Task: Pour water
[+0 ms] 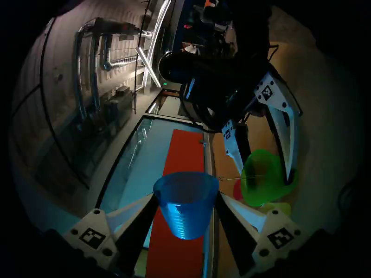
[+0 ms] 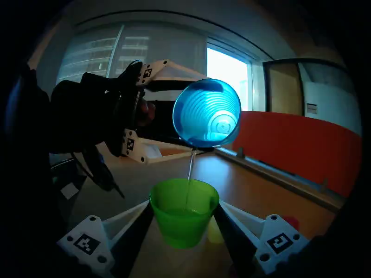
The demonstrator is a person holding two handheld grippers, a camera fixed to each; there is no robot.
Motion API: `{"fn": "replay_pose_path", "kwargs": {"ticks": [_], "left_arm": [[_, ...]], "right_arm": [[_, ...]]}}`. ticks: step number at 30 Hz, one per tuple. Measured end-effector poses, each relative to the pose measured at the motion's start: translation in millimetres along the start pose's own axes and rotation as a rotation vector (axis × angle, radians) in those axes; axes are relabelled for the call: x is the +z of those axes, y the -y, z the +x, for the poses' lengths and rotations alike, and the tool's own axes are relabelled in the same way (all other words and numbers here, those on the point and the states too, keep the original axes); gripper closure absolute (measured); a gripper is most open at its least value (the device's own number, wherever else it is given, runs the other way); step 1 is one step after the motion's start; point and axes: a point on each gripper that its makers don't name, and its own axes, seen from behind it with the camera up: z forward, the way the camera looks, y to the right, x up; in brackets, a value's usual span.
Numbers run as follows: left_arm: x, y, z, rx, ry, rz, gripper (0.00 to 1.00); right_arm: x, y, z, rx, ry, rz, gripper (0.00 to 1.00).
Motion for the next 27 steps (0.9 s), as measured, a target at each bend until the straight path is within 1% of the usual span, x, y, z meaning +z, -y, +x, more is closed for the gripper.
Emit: {"fn": "replay_pose_path", "kwargs": {"ticks": [8,27], "left_arm": [[0.3,0.5,0.2,0.010,0.000,0.003,0.16],[1.6,1.0,2.7,0.052,-0.004,0.004,0.16]], "right_arm": [[0.9,-0.6,0.0,0.002,0.000,-0.002,0.11],[-0.6,-0.8,1.9,-0.001,-0.001,-0.006,0.11]]}}
